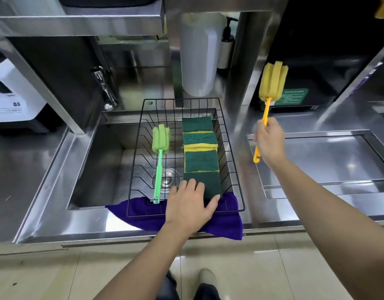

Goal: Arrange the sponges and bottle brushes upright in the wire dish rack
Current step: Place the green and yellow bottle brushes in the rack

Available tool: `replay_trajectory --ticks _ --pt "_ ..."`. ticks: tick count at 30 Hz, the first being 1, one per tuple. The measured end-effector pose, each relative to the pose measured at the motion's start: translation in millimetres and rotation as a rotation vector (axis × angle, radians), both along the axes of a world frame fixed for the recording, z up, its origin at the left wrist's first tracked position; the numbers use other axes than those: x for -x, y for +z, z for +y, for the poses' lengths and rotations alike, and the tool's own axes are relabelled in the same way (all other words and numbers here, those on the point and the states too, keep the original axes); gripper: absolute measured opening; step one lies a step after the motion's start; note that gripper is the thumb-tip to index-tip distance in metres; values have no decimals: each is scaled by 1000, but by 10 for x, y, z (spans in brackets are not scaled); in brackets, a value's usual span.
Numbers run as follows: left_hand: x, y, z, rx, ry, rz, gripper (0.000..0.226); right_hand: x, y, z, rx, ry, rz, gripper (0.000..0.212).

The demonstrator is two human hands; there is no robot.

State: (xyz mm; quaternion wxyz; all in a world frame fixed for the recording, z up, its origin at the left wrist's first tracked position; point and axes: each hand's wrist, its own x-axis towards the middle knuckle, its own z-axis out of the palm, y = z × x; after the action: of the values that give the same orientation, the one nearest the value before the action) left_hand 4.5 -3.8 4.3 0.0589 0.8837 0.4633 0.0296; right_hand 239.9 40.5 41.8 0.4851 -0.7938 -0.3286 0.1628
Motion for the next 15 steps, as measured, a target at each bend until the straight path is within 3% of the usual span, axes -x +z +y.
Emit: replay_trajectory --ticks 3,6,15 --pt "135 -3 44 -22 26 18 59 290 155 164 -22 155 7 16" --pt "286 -4 76 -57 74 -8 62 623 212 316 30 322 70 19" --pt "547 -91 90 -127 121 -120 56 1482 46 530 478 710 142 21"
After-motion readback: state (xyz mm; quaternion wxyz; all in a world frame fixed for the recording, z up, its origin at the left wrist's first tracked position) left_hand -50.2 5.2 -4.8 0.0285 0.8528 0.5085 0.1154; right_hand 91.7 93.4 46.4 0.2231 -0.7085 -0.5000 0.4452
